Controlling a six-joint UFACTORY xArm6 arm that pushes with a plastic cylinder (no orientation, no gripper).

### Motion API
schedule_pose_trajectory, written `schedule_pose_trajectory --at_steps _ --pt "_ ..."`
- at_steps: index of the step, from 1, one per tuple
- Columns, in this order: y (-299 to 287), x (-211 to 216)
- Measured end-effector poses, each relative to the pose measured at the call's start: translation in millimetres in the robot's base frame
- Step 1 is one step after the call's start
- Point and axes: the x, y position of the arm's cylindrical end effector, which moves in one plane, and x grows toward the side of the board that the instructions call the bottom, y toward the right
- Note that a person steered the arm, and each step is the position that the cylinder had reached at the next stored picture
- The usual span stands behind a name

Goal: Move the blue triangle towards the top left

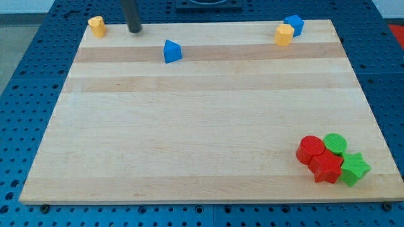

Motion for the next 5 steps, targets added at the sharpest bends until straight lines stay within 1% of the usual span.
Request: schedule_pose_trajectory --at_steps 2,3,4,5 --pt "106.0 23.9" --pt "118.8 61.8" --pt "111.4 84.6" --pt "89.9 89.1"
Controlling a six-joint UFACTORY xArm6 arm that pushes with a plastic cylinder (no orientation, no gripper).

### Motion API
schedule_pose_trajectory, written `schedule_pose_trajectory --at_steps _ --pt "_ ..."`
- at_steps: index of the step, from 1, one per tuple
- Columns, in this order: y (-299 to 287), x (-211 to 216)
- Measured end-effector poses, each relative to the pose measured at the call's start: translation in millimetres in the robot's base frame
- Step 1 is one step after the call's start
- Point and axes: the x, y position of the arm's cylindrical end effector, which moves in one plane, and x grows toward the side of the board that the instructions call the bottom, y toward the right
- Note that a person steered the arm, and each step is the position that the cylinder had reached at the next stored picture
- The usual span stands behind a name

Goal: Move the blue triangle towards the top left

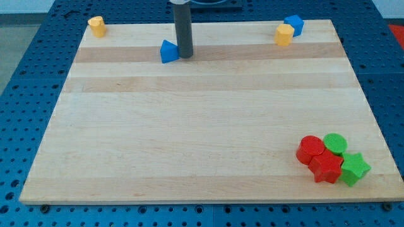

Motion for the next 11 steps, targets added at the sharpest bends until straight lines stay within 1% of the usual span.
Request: schedule_pose_trajectory --at_steps 2,3,5,6,9,11 --pt "-50.2 -9.4" --pt "-84.1 -15.4" --pt "-102.1 6.0" --pt "-125.5 7.3" --pt "-191.4 -12.0" --pt "-212.8 -13.1"
